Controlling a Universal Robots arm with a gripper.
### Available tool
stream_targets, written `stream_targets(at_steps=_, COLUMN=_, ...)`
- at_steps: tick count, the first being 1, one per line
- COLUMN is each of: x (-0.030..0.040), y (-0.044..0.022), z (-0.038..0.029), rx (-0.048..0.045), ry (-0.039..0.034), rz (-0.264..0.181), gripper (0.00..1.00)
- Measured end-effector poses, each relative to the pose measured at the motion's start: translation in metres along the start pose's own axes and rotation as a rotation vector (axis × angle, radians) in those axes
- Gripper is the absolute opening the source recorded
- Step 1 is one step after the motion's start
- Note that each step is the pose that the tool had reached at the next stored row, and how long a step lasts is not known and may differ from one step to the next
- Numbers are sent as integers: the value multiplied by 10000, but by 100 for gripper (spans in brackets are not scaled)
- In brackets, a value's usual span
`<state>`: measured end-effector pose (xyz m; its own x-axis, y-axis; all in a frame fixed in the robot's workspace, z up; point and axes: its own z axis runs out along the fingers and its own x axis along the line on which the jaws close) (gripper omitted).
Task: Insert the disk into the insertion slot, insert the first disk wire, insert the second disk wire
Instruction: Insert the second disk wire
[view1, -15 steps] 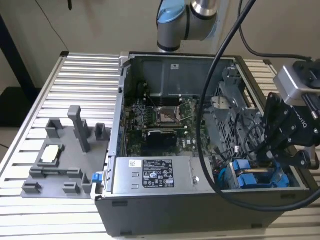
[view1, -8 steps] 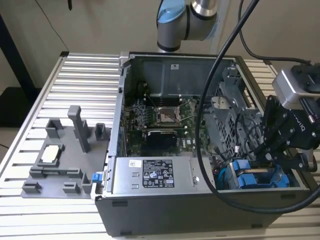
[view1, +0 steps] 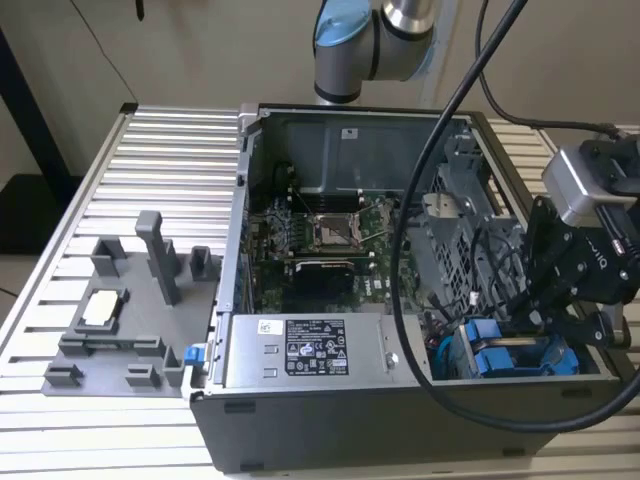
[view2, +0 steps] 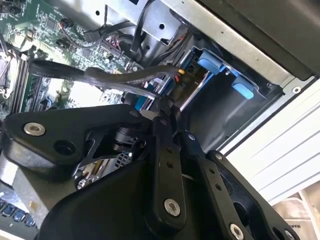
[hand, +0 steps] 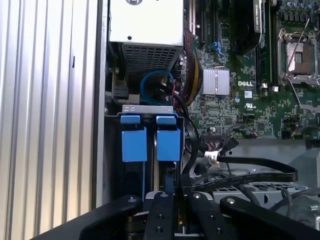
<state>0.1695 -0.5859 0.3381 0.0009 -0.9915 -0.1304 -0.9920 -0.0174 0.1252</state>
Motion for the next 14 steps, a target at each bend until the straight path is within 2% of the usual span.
stream_targets(at_steps=4, x=8, y=-11, z=39, rx=0, ry=11, rz=3, gripper=16)
stream_targets(at_steps=11, x=10, y=-16, z=53, rx=1, ry=-11, rz=-3, gripper=18)
stream_targets(at_steps=12, x=9, y=-14, z=44, rx=0, ry=-10, rz=-3, gripper=24)
stream_targets(at_steps=14, x=1, y=-4, z=-25, rx=1, ry=-5, rz=0, gripper=24)
